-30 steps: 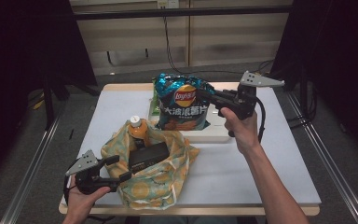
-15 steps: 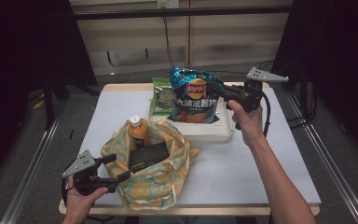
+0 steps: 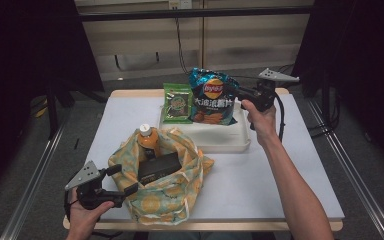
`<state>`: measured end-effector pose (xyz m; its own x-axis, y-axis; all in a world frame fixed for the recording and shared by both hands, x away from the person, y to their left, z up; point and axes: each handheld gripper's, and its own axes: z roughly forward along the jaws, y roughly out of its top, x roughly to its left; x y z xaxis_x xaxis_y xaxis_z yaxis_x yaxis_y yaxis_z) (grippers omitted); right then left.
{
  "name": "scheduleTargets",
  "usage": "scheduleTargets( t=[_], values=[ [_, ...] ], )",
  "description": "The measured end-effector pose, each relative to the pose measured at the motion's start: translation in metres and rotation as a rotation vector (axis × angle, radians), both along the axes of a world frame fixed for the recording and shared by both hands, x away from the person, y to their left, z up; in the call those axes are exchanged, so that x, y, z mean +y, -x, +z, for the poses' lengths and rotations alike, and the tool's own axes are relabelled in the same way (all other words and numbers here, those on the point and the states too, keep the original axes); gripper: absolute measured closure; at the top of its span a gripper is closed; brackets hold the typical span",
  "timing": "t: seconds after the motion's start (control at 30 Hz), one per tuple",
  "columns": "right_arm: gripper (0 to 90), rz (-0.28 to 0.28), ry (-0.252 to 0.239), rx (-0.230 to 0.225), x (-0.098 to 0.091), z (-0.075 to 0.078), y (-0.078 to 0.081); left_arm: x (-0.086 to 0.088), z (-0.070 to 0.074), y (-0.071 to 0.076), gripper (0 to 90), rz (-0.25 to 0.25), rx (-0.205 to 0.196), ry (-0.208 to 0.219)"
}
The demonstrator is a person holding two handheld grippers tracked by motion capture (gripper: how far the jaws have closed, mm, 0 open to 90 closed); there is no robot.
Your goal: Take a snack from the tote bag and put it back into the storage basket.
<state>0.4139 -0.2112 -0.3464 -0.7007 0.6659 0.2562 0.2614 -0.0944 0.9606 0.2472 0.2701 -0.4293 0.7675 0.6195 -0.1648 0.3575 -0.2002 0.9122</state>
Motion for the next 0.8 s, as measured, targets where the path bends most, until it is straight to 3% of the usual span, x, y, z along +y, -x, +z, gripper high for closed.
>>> scheduleTargets(
  t=[0.13, 0.17, 0.3, 0.8],
  values=[
    [86.6, -0.026, 0.005, 0.021, -0.001, -0.008, -0.010, 0.001, 0.001, 0.002, 7.5, 0.005, 0.001, -0.007],
    [86.5, -0.029, 0.008, 0.024, -0.001, -0.010, -0.012, 0.002, 0.000, 0.001, 7.5, -0.009, 0.001, 0.008],
    [86.4, -0.030, 0.025, 0.021, 0.001, -0.015, -0.017, 0.005, -0.001, 0.001, 7.5, 0.018, 0.009, -0.001],
    [86.2, -0.059, 0.062, 0.062, -0.001, -0.036, -0.041, 0.005, -0.005, -0.002, 7.6, 0.018, 0.022, -0.002]
  ],
)
